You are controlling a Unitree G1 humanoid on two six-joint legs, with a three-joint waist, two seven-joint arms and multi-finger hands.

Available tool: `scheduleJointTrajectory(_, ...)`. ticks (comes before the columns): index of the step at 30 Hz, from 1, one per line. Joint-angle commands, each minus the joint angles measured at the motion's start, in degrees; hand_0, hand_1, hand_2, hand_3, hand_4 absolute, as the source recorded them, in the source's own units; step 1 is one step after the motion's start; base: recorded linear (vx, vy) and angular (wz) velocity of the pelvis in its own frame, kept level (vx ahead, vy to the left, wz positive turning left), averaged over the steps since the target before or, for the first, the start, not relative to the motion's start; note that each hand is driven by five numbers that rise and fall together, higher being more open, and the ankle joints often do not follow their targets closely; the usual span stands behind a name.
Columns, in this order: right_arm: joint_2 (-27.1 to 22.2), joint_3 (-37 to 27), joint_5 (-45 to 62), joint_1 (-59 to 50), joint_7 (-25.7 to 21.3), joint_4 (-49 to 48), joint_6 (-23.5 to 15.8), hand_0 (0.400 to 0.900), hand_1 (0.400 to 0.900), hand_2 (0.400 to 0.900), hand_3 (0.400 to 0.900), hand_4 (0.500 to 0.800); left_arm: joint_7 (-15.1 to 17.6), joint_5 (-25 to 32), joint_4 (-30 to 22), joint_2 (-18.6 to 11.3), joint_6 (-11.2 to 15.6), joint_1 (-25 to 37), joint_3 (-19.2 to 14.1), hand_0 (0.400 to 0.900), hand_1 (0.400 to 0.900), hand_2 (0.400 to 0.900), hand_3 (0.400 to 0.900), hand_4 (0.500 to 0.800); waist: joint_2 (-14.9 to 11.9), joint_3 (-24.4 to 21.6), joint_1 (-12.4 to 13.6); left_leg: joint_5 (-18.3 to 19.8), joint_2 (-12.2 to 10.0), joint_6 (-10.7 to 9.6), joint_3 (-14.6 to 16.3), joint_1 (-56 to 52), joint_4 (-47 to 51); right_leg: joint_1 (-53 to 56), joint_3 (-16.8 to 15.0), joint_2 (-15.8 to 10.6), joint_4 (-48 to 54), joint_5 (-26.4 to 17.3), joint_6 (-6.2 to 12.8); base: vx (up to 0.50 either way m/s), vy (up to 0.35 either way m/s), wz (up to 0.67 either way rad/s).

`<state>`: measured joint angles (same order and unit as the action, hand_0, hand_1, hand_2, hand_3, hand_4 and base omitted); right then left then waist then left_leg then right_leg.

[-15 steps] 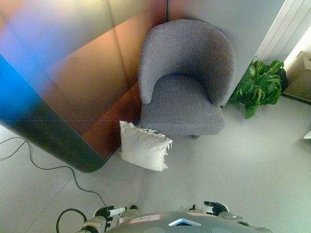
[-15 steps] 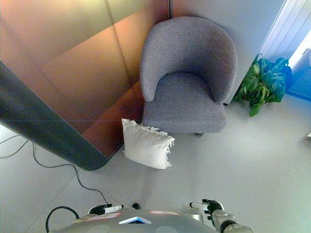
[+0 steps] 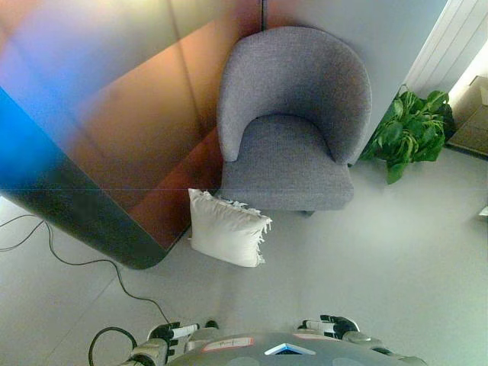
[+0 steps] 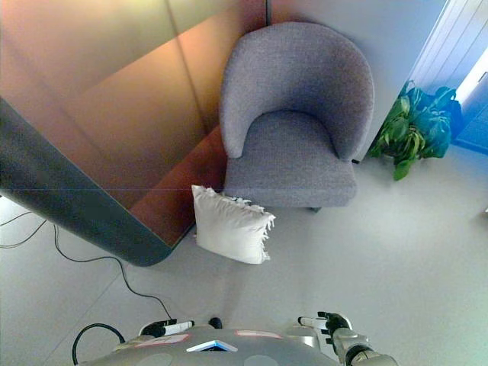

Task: Pick up the pillow and put it on the sofa.

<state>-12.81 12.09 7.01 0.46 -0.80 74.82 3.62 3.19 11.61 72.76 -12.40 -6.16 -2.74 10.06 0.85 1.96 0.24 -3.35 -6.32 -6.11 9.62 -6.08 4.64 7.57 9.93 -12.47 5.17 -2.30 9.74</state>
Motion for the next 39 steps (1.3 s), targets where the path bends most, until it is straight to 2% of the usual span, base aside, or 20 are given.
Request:
scheduleJointTrajectory(1,-0.7,0.6,-0.7,-2.9,-0.7,3.2,0.3,0.900,0.900,0.900,0.900,0.800,-0.1,-2.0,2.9,0.3,0.2,1.4,1.3,0.900,0.900,0.900,0.900,0.800,-0.3,2.6,0.4,6.6,5.1,5.6,1.6,-2.4,-2.7,-1.8,-0.5,5.3,-2.2,0.4,-4.55,0.00,0.000,0.00)
scheduleJointTrajectory(7,-0.6,0.3,0.6,-2.9,-1.3,3.4,-0.7,0.900,0.900,0.900,0.900,0.800,0.1,-2.2,3.1,0.3,0.4,1.6,1.2,0.900,0.900,0.900,0.900,0.800,-0.4,2.6,0.5,6.6,5.1,5.7,1.6,-2.6,-2.5,-1.8,-0.1,5.3,-2.6,0.7,-4.56,0.01,-0.016,0.00)
scheduleJointTrajectory(9,-0.8,-0.2,1.7,-2.9,-3.3,2.9,-5.7,0.900,0.900,0.900,0.900,0.800,0.3,-3.4,3.1,0.1,0.0,1.5,0.9,0.900,0.900,0.900,0.900,0.800,-0.4,2.6,0.4,6.7,5.0,5.7,1.8,-2.7,-2.7,-1.9,-0.1,5.2,-3.5,1.1,-4.64,0.04,-0.087,-0.04)
scheduleJointTrajectory(11,-1.4,-0.4,2.4,-3.6,-4.9,0.4,-8.0,0.900,0.900,0.900,0.900,0.800,0.6,-3.5,2.9,-0.9,-0.3,1.7,0.7,0.900,0.900,0.900,0.900,0.800,-0.4,3.0,0.1,7.0,4.7,5.8,1.8,-2.2,-4.0,-2.7,-0.5,5.4,-5.2,1.8,-4.83,0.01,-0.128,-0.11)
scheduleJointTrajectory(14,-3.2,-0.6,3.2,-4.6,-4.9,-1.9,-8.6,0.900,0.900,0.900,0.900,0.800,1.5,-2.0,2.2,-3.1,-0.1,2.4,0.0,0.900,0.900,0.900,0.900,0.800,-0.5,3.5,-0.5,8.1,4.4,5.8,1.3,-0.9,-7.3,-4.0,-1.6,5.9,-7.2,2.7,-5.65,0.00,-0.153,-0.16)
scheduleJointTrajectory(16,-4.8,-1.1,2.4,-4.8,-3.9,-2.2,-9.1,0.900,0.900,0.900,0.900,0.800,2.1,-1.2,1.9,-4.5,0.4,2.6,-0.4,0.900,0.900,0.900,0.900,0.800,-1.0,4.2,-0.8,8.3,4.3,5.0,0.4,1.4,-14.2,-4.6,-2.3,6.0,-8.3,3.2,-6.93,0.02,-0.156,-0.09)
scheduleJointTrajectory(17,-5.5,-1.3,2.2,-4.8,-3.2,-2.2,-9.8,0.900,0.900,0.900,0.900,0.800,2.2,-0.9,1.9,-4.9,0.8,2.5,-0.8,0.900,0.900,0.900,0.900,0.800,-1.4,4.5,-0.9,7.1,3.8,4.4,0.0,3.0,-19.3,-4.9,-2.2,5.9,-8.8,3.4,-7.75,0.01,-0.134,-0.09)
scheduleJointTrajectory(19,-6.7,-1.4,0.8,-4.7,-2.8,-2.6,-10.2,0.900,0.900,0.900,0.900,0.800,2.2,-0.1,1.8,-5.4,2.0,2.1,-1.5,0.900,0.900,0.900,0.900,0.800,-1.7,5.4,-0.4,1.8,3.2,2.7,-2.5,8.1,-28.9,-5.3,-1.9,5.8,-9.3,3.7,-9.27,0.04,-0.092,-0.24)
scheduleJointTrajectory(20,-7.3,-1.1,0.3,-4.7,-2.9,-2.8,-9.7,0.900,0.900,0.900,0.900,0.800,1.9,0.5,1.5,-5.2,2.6,1.7,-1.6,0.900,0.900,0.900,0.900,0.800,-1.4,6.2,0.4,-1.1,2.9,2.1,-3.7,12.1,-30.9,-5.1,-2.6,5.8,-9.6,3.9,-9.46,0.08,-0.023,-0.35)
scheduleJointTrajectory(21,-7.4,-1.1,0.0,-4.7,-3.1,-2.6,-9.6,0.900,0.900,0.900,0.900,0.800,1.7,0.6,1.4,-5.0,2.7,1.6,-1.8,0.900,0.900,0.900,0.900,0.800,-1.1,6.5,0.7,-1.6,2.5,2.0,-3.7,13.0,-30.5,-4.9,-2.9,5.9,-9.6,4.1,-9.33,0.13,0.051,-0.36)
scheduleJointTrajectory(22,-7.6,-1.2,-0.3,-4.8,-3.3,-2.1,-9.2,0.900,0.900,0.900,0.900,0.800,1.3,0.6,1.3,-4.8,2.8,1.4,-2.0,0.900,0.900,0.900,0.900,0.800,-0.7,7.0,1.2,-1.8,2.0,2.1,-3.3,13.7,-28.0,-4.4,-3.2,5.8,-9.6,4.4,-8.99,0.21,0.146,-0.30)
scheduleJointTrajectory(24,-8.0,-1.5,-1.0,-5.6,-3.5,-0.9,-9.0,0.900,0.900,0.900,0.900,0.800,0.5,0.7,1.4,-3.9,2.8,1.1,-2.3,0.900,0.900,0.900,0.900,0.800,0.8,7.5,2.1,-4.6,0.9,1.4,-3.5,14.0,-20.9,-3.2,-3.3,6.1,-9.1,5.3,-8.31,0.27,0.199,-0.28)
scheduleJointTrajectory(26,-8.3,-1.2,-1.0,-6.0,-3.2,-0.8,-8.3,0.900,0.900,0.900,0.900,0.800,-0.1,0.4,1.6,-3.2,3.6,0.1,-2.5,0.900,0.900,0.900,0.900,0.800,2.3,8.1,3.5,-9.2,-0.1,0.1,-4.6,15.6,-12.3,-0.7,-4.2,7.1,-8.0,6.5,-7.96,0.33,0.194,-0.29)
scheduleJointTrajectory(29,-8.2,-1.3,-1.1,-5.7,-2.6,-0.6,-8.0,0.900,0.900,0.900,0.900,0.800,-0.2,-0.5,2.2,-2.4,4.3,-1.3,-2.8,0.900,0.900,0.900,0.900,0.800,2.4,8.4,5.3,-11.2,-0.9,-0.6,-5.1,18.5,-7.1,3.3,-5.9,6.9,-6.7,8.5,-7.84,0.39,0.186,-0.30)
scheduleJointTrajectory(30,-8.0,-1.4,-1.4,-5.5,-2.6,-0.5,-8.1,0.900,0.900,0.900,0.900,0.800,-0.1,-0.7,2.3,-2.1,4.5,-1.6,-3.0,0.900,0.900,0.900,0.900,0.800,2.5,8.4,5.6,-11.0,-0.9,-0.6,-5.1,18.9,-6.6,4.2,-6.3,6.7,-6.8,9.2,-7.71,0.43,0.231,-0.30)
scheduleJointTrajectory(33,-7.0,-1.1,-3.1,-5.8,-2.2,0.5,-8.2,0.900,0.900,0.900,0.900,0.800,-0.2,0.2,3.1,-2.1,4.7,-1.9,-4.5,0.900,0.900,0.900,0.900,0.800,1.9,7.7,6.2,-5.6,-0.3,0.9,-4.3,18.6,-7.0,5.5,-6.5,4.2,-8.3,11.0,-6.19,0.38,0.222,-0.30)
scheduleJointTrajectory(34,-6.6,-1.1,-2.9,-5.7,-2.2,0.6,-8.2,0.900,0.900,0.900,0.900,0.800,-0.6,0.5,3.5,-2.5,4.5,-1.6,-4.7,0.900,0.900,0.900,0.900,0.800,1.9,7.5,6.3,-4.9,-1.0,0.7,-4.0,19.3,-8.2,5.5,-6.4,3.4,-9.9,11.8,-5.91,0.36,0.187,-0.02)
scheduleJointTrajectory(35,-6.5,-1.0,-2.7,-5.7,-2.3,0.2,-7.6,0.900,0.900,0.900,0.900,0.800,-1.0,0.2,3.4,-2.8,3.8,-1.1,-4.9,0.900,0.900,0.900,0.900,0.800,1.5,7.6,6.0,-3.0,-1.2,1.4,-3.0,20.6,-14.4,5.4,-6.1,2.3,-11.9,12.6,-6.04,0.37,0.169,0.04)
scheduleJointTrajectory(36,-6.2,-1.1,-3.2,-5.4,-2.4,-0.4,-7.0,0.900,0.900,0.900,0.900,0.800,-1.1,0.2,3.4,-3.0,3.5,-0.8,-5.0,0.900,0.900,0.900,0.900,0.800,1.3,7.4,6.2,-3.6,-1.1,1.1,-3.9,22.7,-18.1,5.9,-6.2,1.5,-13.0,13.1,-5.86,0.35,0.137,0.05)
scheduleJointTrajectory(39,-5.5,-1.2,-4.8,-5.3,-2.4,-0.7,-6.8,0.900,0.900,0.900,0.900,0.800,-1.6,0.0,2.9,-3.8,2.4,0.5,-4.1,0.900,0.900,0.900,0.900,0.800,0.2,6.9,6.6,1.4,-0.3,4.1,-2.9,24.0,-22.8,6.8,-6.3,-1.7,-16.8,12.7,-4.52,0.35,0.146,0.06)
